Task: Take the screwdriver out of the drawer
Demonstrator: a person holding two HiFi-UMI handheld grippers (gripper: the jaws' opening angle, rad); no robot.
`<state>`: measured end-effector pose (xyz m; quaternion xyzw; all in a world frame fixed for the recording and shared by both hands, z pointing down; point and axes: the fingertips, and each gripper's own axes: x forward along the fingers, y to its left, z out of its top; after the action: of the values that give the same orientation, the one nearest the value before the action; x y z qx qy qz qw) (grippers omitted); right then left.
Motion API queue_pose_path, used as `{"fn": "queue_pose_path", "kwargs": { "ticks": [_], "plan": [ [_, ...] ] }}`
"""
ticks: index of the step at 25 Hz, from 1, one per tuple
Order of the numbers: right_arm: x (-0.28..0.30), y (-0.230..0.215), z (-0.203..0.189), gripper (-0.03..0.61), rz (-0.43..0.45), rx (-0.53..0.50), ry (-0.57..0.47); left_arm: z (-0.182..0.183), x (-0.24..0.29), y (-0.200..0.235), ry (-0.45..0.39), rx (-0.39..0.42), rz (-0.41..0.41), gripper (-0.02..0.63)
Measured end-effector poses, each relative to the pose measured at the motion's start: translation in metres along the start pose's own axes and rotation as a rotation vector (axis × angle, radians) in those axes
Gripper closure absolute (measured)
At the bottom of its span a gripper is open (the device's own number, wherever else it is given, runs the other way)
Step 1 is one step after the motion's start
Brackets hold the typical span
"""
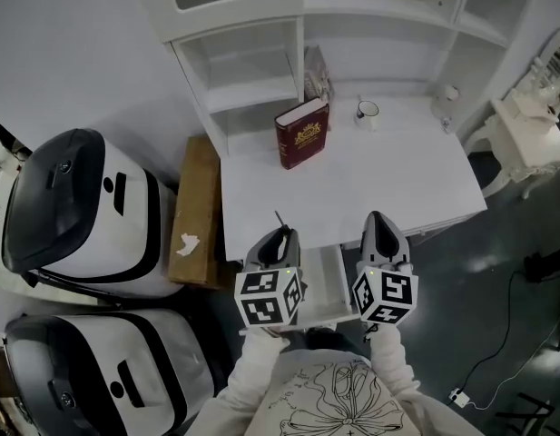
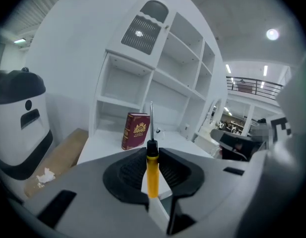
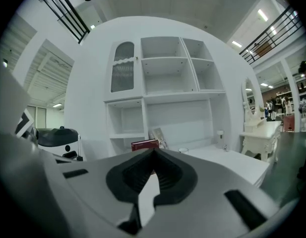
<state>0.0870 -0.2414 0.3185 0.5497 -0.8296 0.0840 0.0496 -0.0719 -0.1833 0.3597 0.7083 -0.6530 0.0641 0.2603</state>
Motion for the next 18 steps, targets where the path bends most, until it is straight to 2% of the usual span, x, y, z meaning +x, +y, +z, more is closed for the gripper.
{"fn": "queue_pose_path", "kwargs": {
  "ticks": [6,10,18],
  "plan": [
    [-0.002,0.009,0.020,0.575,0.037,-0.010,-0.037,0.044,-0.015,-0.008,-0.134,0.103,0.021,0.541],
    [-0.005,0.013,0.028,0.575,0.053,-0.017,-0.052,0.063,-0.026,-0.012,-0.221,0.133,0.030,0.541],
    [-0.006,0.019,0.036,0.575,0.076,-0.025,-0.071,0.072,-0.034,-0.010,-0.284,0.148,0.061,0.541]
  ]
}}
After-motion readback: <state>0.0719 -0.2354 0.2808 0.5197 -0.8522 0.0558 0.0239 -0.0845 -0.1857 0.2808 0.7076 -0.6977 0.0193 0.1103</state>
